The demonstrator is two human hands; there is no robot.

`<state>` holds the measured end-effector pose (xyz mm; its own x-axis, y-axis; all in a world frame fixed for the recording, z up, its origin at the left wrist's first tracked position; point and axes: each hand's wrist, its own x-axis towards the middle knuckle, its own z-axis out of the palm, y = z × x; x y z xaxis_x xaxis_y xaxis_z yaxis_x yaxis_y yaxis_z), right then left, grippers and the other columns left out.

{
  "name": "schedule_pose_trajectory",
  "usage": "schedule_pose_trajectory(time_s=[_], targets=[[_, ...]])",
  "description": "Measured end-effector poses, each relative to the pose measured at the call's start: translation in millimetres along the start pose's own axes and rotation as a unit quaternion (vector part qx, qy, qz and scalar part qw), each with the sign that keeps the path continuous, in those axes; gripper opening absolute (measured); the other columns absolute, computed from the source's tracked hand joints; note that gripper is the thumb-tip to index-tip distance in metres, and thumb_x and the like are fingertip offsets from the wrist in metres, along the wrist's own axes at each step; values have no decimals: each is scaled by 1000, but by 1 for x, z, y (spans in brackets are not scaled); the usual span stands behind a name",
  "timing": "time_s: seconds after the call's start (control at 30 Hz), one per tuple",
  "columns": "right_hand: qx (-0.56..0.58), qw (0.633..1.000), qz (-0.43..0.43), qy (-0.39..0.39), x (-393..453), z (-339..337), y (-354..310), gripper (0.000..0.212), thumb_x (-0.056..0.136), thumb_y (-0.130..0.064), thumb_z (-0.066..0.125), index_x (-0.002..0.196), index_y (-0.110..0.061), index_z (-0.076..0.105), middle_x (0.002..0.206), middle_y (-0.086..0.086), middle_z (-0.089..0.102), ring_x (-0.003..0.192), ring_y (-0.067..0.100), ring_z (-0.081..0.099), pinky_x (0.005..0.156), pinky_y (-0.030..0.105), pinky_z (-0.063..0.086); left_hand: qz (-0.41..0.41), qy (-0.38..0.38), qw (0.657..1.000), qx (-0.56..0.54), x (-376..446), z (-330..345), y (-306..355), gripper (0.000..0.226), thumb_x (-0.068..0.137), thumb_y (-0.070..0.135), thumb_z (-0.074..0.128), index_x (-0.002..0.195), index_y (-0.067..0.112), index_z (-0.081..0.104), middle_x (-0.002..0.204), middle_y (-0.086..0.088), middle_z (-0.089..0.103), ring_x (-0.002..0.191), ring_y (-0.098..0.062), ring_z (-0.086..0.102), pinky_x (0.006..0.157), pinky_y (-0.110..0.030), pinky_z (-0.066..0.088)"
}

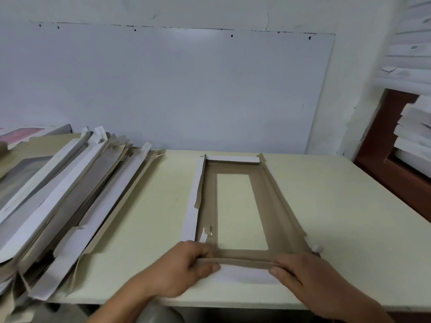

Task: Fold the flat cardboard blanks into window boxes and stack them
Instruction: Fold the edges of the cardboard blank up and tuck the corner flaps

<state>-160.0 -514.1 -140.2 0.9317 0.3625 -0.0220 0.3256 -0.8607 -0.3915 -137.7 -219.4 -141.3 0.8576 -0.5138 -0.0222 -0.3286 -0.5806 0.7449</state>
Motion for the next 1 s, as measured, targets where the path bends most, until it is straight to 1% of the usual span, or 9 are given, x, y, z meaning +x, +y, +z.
schedule_pose_trajectory(time_s=[0.07,0.2,0.37,0.5,0.63,0.73,0.83,0.93,1.0], targets=[[24,999,24,-1,3,-2,0,24,94,-59,40,82,-41,49,75,-23,59,73,3,58,81,26,37,-24,-7,996,-85,3,-6,-5,41,96,37,61,64,19,42,62,4,33,58,-13,31,55,-29,28],[7,1000,12,-20,0,-1,0,33,92,-62,41,83,-31,51,71,-19,55,70,0,54,104,31,15,-22,-44,996,-72,0,-2,-13,54,96,41,59,60,14,31,56,7,24,53,-12,23,51,-23,23],[-113,990,-58,53,-4,22,-13,28,80,-50,64,107,-44,60,104,-32,51,101,-13,50,80,20,38,-40,9,994,106,-1,18,-8,36,90,39,61,70,12,48,67,4,48,60,-11,40,61,-29,39],[-122,971,-148,142,-9,53,-28,30,65,-50,70,92,-36,72,99,-22,62,89,-1,64,78,25,44,-1,70,959,275,-2,31,1,19,86,41,56,91,24,51,94,7,49,84,-16,52,70,-31,45],[-155,971,-146,113,-10,72,-26,47,56,-49,81,98,-30,76,98,-13,68,87,10,69,57,26,57,118,128,885,431,-7,45,2,15,67,30,68,62,23,56,84,5,58,73,-21,56,61,-32,42],[-129,973,-156,114,-9,61,-19,37,60,-43,85,93,-30,78,88,-14,66,78,7,66,64,20,54,151,116,866,462,-14,52,-1,31,69,47,66,54,22,60,68,5,55,68,-21,54,73,-32,47],[-86,972,-175,130,-9,46,-19,14,74,-25,71,86,-29,77,87,-21,60,73,1,63,65,14,50,133,128,865,467,-21,46,-1,18,73,35,58,58,26,61,55,8,49,58,-17,55,80,-38,57],[-19,986,-94,139,-3,36,-21,27,96,-25,55,117,-41,64,110,-33,57,102,-8,57,90,14,46,87,165,899,396,-20,41,-3,7,73,25,60,78,30,62,55,12,51,56,-12,53,79,-34,57],[-18,988,-64,139,4,42,-15,33,101,-33,43,130,-48,49,123,-33,51,116,-8,46,97,17,39,50,174,918,353,-16,41,-3,29,74,12,54,97,29,55,66,12,49,61,-16,47,85,-33,50]])
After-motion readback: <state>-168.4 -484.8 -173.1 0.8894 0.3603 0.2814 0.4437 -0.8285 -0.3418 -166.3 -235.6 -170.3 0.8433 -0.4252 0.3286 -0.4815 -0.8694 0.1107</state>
